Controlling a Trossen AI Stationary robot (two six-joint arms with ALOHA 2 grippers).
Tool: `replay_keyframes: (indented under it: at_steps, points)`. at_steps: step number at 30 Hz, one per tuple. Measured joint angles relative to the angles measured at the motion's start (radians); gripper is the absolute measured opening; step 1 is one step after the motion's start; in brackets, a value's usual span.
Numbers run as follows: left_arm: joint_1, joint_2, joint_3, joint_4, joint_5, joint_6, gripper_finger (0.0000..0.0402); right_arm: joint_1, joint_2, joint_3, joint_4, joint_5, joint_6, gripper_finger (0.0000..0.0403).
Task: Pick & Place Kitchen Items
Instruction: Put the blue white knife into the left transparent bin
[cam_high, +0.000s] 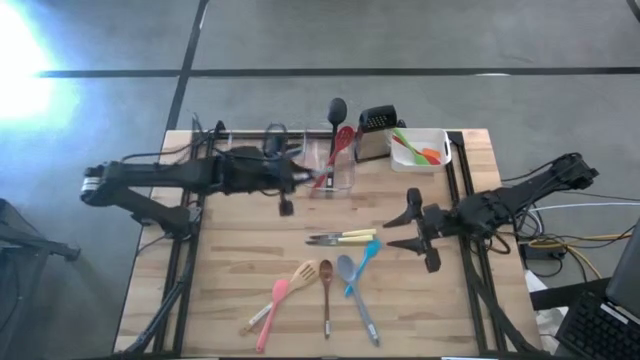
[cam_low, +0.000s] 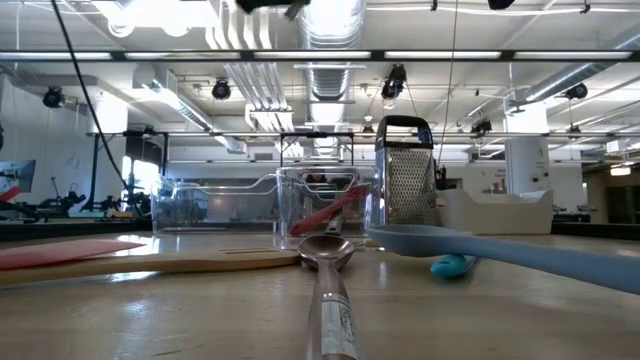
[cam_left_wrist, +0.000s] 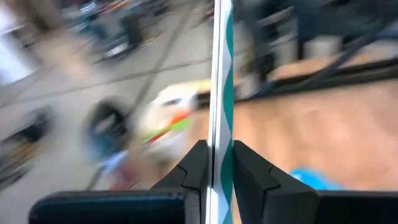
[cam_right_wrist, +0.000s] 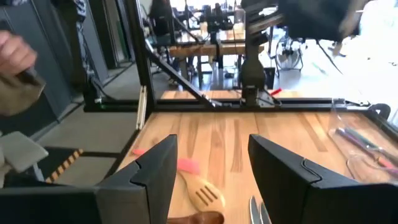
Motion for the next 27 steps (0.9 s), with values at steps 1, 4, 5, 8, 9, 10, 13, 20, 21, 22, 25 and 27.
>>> replay_keyframes:
  at_steps: [1,4,5,8,9,10,13,20,21,22,25,27]
  points:
    - [0.011,-0.022,-0.001,-0.046,-0.051,0.003,0.0049,0.0,0.004,-0.002,0.006,0.0,0.0,0.0186]
    - [0.053,-0.077,-0.002,-0.166,-0.184,0.004,0.0049,0.0,0.014,-0.011,0.007,0.0,0.0,0.018]
    - [0.071,-0.092,-0.003,-0.202,-0.219,0.004,0.0049,0.0,0.019,-0.01,0.012,0.0,0.0,0.0178]
    - [0.141,-0.123,0.027,-0.333,-0.254,-0.023,0.0049,0.0,0.024,-0.01,0.013,0.0,0.0,0.0173]
    - [0.167,-0.128,0.043,-0.377,-0.255,-0.039,0.0049,0.0,0.025,-0.008,0.015,0.001,0.0,0.0171]
    - [0.191,-0.13,0.058,-0.416,-0.255,-0.052,0.0049,0.0,0.025,-0.008,0.016,0.0,0.0,0.0169]
    - [0.264,-0.125,0.107,-0.524,-0.253,-0.069,0.0049,0.0,0.026,-0.008,0.016,0.001,0.0,0.0165]
    - [0.427,-0.018,0.266,-0.826,-0.24,-0.092,0.0049,0.0,0.025,-0.008,0.018,0.001,0.0,0.0157]
    - [0.448,0.007,0.289,-0.87,-0.24,-0.087,0.0049,0.0,0.025,-0.008,0.018,0.002,0.0,0.0156]
    - [0.467,0.034,0.312,-0.909,-0.24,-0.079,0.0049,0.0,0.025,-0.008,0.018,0.002,0.0,0.0155]
    - [0.508,0.118,0.368,-1.015,-0.243,-0.035,0.0049,0.0,0.025,-0.008,0.018,0.004,0.0,0.0155]
    - [0.525,0.166,0.384,-1.078,-0.243,-0.001,0.0049,0.0,0.026,-0.008,0.018,0.004,0.002,0.0157]
